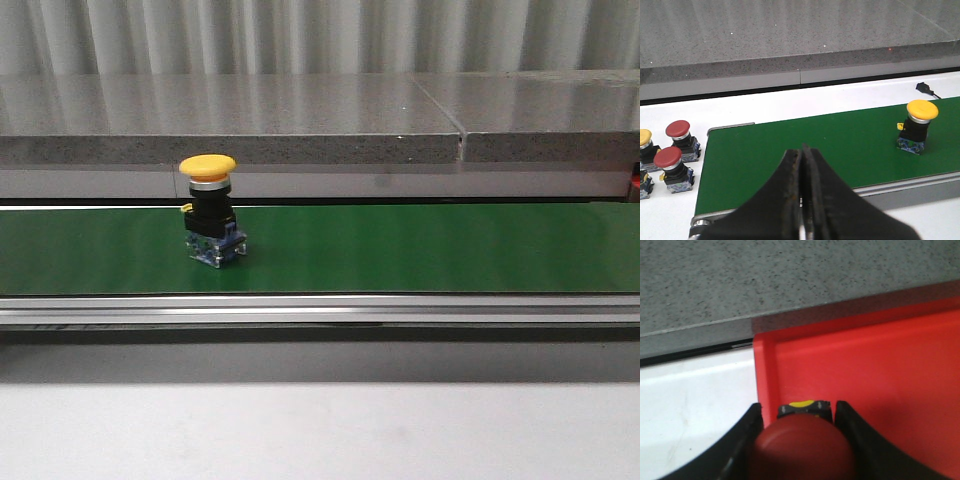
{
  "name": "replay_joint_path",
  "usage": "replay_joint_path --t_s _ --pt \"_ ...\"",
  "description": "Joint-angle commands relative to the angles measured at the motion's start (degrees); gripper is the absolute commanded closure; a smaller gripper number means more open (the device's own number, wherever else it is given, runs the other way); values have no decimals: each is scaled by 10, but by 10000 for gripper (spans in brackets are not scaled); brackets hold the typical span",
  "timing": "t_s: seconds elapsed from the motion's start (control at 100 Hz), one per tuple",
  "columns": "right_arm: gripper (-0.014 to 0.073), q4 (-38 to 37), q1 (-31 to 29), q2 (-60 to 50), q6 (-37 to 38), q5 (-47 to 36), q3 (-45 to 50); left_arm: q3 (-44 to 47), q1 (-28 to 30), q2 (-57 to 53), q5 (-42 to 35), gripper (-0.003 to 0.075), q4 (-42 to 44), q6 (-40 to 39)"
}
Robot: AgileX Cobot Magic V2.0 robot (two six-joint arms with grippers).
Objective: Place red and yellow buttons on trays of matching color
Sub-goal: 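Lower the red button onto the red tray and open the right gripper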
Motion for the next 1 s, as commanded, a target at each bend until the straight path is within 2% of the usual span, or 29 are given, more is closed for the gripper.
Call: replay_joint_path --t_s 0.0,0.31,0.84,0.92,0.99 --pt "648 10 -4 7 2 -6 -46 -13 -4 4 -47 740 -7 1" --pt "648 10 -4 111 2 48 -119 -13 -4 4 -47 740 -7 1" --pt "646 10 -4 162 2 45 -121 -13 -4 4 -47 740 -7 1" --pt "615 10 -4 162 2 45 -121 -13 -4 4 -47 740 -7 1" --pt "539 13 -4 162 2 48 -121 -13 -4 4 -47 740 -7 1"
